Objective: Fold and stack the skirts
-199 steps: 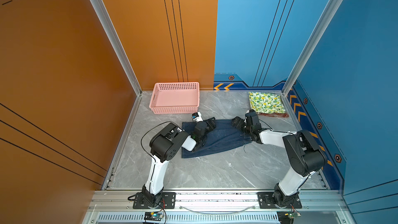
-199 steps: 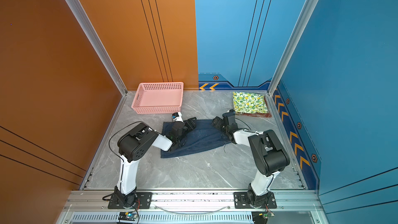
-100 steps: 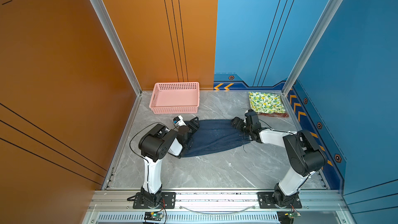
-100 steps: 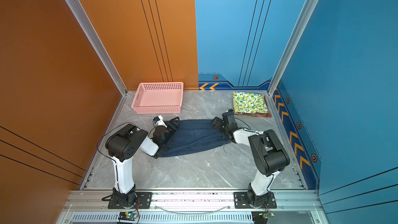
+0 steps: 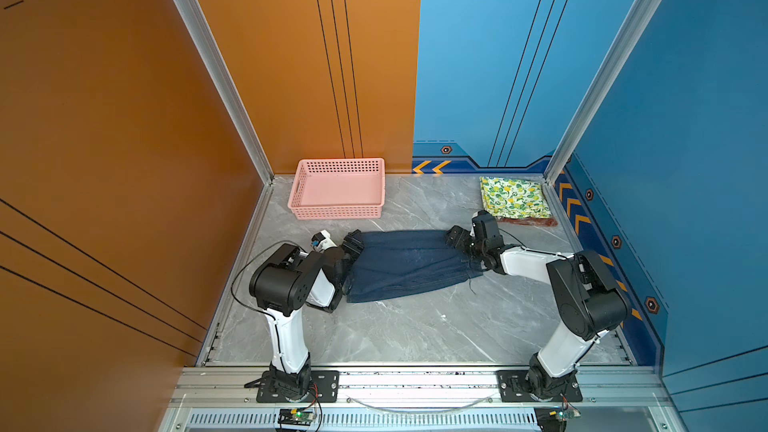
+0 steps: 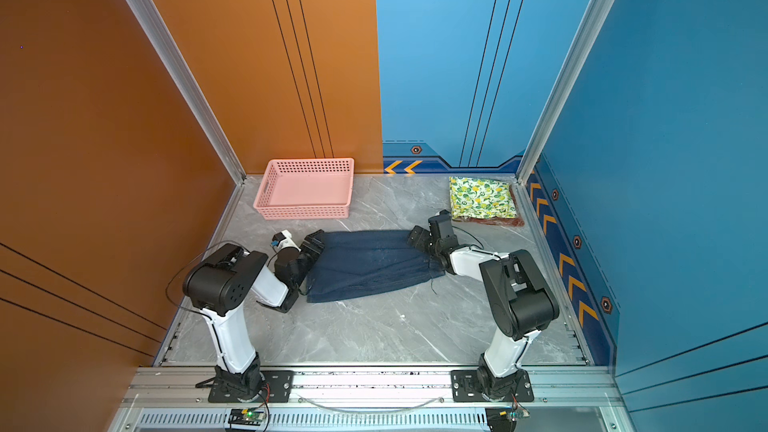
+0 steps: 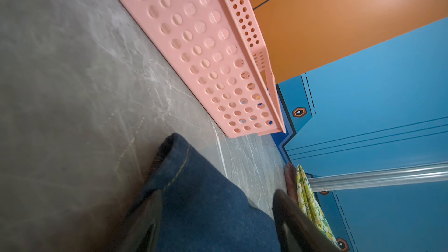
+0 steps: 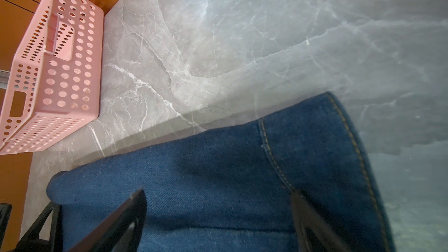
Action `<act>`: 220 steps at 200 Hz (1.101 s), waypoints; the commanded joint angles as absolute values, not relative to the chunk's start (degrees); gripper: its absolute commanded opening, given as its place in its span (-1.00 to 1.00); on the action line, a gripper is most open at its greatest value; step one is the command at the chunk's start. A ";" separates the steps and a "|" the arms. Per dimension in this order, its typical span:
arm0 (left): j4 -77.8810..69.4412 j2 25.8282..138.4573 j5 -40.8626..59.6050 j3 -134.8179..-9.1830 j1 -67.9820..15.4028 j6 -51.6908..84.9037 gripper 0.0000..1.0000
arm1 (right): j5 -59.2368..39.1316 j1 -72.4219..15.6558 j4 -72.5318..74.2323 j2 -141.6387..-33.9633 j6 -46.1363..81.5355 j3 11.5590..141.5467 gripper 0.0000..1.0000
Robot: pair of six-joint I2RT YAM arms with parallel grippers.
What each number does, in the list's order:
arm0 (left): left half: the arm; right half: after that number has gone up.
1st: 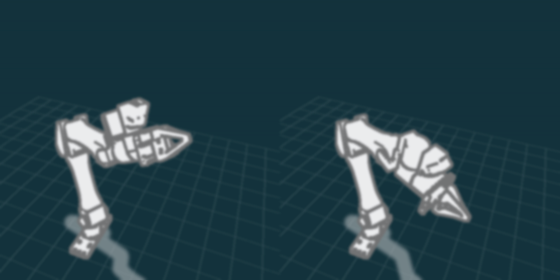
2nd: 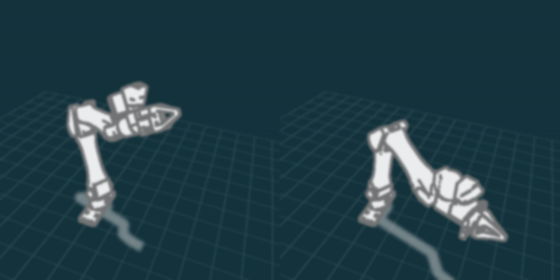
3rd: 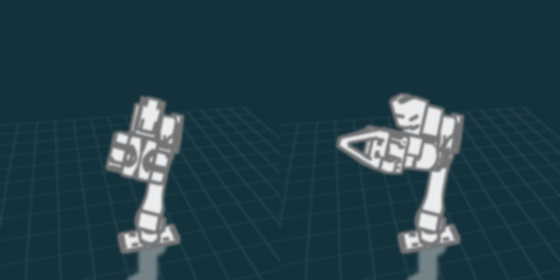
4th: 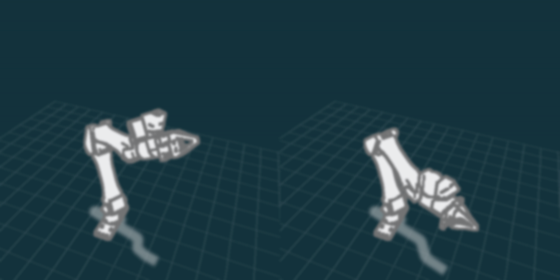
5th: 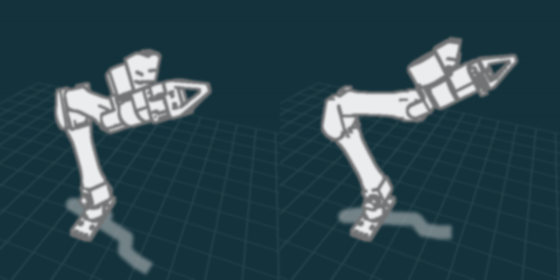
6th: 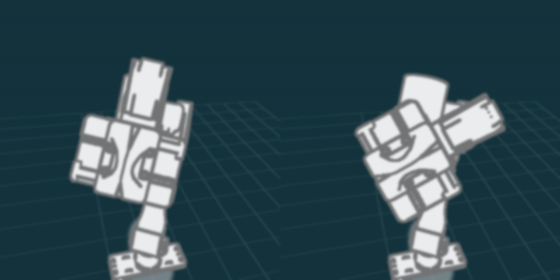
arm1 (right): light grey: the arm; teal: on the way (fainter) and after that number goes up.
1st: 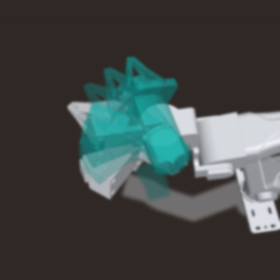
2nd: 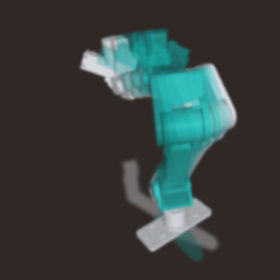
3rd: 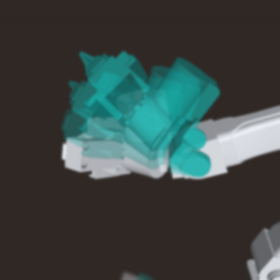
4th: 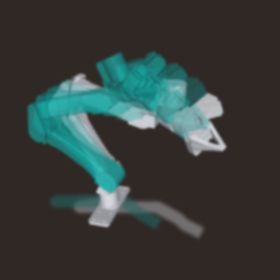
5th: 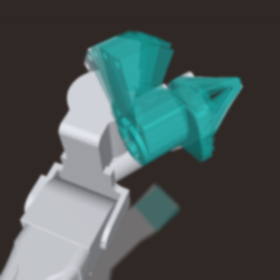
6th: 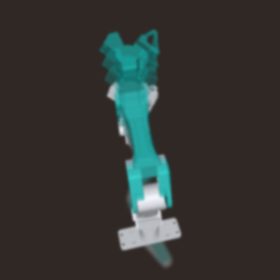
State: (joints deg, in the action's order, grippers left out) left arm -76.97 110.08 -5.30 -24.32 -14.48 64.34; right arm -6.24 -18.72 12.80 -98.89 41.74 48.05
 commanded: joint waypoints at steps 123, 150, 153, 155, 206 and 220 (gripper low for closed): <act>-27.65 86.51 3.48 -27.81 -7.23 54.10 0.49 | -4.87 -16.97 -6.12 -92.98 33.81 56.14 1.00; -13.47 81.46 6.31 -31.44 -7.67 49.58 0.51 | -7.13 -15.23 -11.73 -90.26 31.32 57.74 1.00; -12.26 81.09 6.66 -31.77 -7.65 49.10 0.52 | -7.57 -14.94 -12.14 -90.08 31.22 57.83 1.00; -11.44 80.87 6.94 -31.98 -7.78 48.82 0.52 | -7.80 -14.61 -12.42 -89.89 31.14 57.83 1.00; 0.94 78.13 12.41 -35.38 -10.39 42.50 0.54 | -12.76 -7.10 -17.52 -87.85 30.91 56.21 1.00; 3.48 78.76 12.27 -36.53 -11.58 40.98 0.54 | -13.51 -5.97 -19.09 -88.10 31.11 55.78 1.00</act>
